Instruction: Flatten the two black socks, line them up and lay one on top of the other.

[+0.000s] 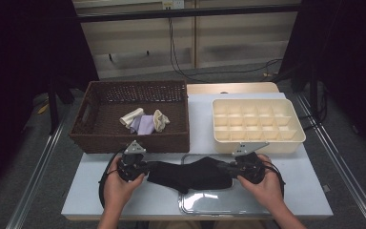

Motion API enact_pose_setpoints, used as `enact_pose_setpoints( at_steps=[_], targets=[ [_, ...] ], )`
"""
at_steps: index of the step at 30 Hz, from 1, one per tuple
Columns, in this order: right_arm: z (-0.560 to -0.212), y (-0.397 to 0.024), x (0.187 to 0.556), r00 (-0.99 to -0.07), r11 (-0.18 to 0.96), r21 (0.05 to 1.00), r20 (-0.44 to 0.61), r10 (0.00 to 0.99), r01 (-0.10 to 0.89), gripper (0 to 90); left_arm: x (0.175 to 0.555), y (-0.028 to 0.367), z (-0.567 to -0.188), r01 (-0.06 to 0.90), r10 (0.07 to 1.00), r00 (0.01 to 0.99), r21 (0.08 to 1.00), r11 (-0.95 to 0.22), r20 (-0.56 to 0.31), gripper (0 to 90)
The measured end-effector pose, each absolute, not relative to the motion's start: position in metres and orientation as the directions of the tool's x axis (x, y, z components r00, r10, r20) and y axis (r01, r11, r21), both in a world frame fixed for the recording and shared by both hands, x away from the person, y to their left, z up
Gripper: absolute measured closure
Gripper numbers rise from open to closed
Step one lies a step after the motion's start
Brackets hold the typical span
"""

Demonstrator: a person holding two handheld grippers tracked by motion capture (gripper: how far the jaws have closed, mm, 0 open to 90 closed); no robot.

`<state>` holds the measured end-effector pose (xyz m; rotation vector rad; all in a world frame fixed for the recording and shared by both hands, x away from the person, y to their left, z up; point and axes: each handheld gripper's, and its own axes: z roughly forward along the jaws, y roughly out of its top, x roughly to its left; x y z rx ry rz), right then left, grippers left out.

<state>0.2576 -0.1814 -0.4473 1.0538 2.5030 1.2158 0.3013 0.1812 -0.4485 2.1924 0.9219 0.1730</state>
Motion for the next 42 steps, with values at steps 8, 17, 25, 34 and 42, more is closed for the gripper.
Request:
enact_pose_setpoints(
  at_steps=[8, 17, 25, 34, 42],
  targets=[
    [-0.448, -0.182, 0.259, -0.744, 0.413, 0.756, 0.143, 0.653, 0.508, 76.5, 0.295, 0.182, -0.449, 0.584, 0.671, 0.72, 0.676, -0.449, -0.176, 68.7],
    [-0.462, -0.169, 0.261, -0.766, 0.479, 0.715, 0.122, 0.632, 0.509, 75.9, 0.291, 0.173, -0.461, 0.598, 0.665, 0.724, 0.647, -0.473, -0.184, 66.1],
    [-0.47, -0.166, 0.259, -0.775, 0.512, 0.702, 0.089, 0.626, 0.495, 87.5, 0.287, 0.167, -0.464, 0.578, 0.67, 0.733, 0.625, -0.525, -0.116, 87.1],
    [-0.468, -0.167, 0.258, -0.765, 0.489, 0.708, 0.113, 0.634, 0.51, 88.5, 0.286, 0.167, -0.452, 0.572, 0.688, 0.723, 0.62, -0.537, -0.07, 89.9],
    [-0.458, -0.164, 0.253, -0.78, 0.476, 0.728, 0.129, 0.612, 0.494, 88.7, 0.291, 0.182, -0.44, 0.578, 0.695, 0.708, 0.669, -0.468, -0.125, 89.9]
  ],
)
